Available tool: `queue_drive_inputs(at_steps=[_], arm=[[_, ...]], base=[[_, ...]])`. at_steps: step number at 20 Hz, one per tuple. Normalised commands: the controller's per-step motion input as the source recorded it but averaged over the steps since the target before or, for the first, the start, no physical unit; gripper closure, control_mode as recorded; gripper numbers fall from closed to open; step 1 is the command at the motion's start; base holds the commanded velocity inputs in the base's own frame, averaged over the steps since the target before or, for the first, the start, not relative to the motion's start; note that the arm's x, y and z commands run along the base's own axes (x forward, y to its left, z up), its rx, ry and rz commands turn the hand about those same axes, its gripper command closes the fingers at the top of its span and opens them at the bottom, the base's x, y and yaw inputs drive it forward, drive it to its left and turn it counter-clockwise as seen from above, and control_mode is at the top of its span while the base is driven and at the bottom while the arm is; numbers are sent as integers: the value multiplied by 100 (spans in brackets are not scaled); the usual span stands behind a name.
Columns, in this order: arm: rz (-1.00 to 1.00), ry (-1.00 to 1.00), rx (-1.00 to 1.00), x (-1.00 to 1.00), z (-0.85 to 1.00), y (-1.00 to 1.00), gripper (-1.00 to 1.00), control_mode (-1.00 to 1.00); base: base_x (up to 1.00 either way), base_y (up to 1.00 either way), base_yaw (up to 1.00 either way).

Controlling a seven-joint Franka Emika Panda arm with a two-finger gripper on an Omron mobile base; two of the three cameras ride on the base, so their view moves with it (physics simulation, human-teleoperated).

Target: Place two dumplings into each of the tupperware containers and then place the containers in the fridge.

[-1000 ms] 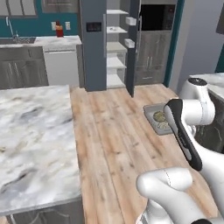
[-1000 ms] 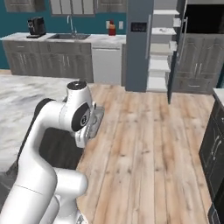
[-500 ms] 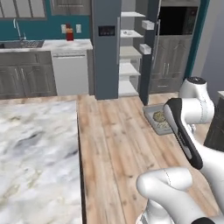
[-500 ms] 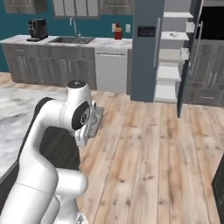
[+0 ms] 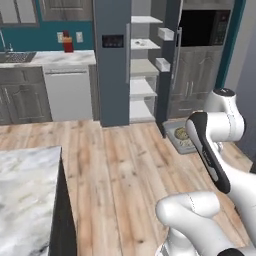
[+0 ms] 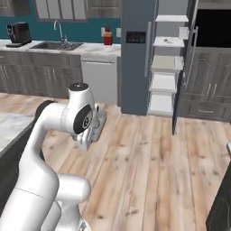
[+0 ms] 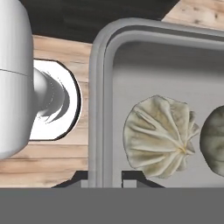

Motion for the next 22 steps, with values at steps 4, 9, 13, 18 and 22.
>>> queue_drive_inputs(at_steps=[4,9,13,18,22], arm=[[0,0,0,0,0,0,100,100],[0,0,0,0,0,0,100,100],[0,0,0,0,0,0,100,100],[0,0,0,0,0,0,100,100],[0,0,0,0,0,0,100,100]], base=[[100,-22,0],[100,-16,0],[100,-38,0],[100,-55,0],[100,-50,-4]])
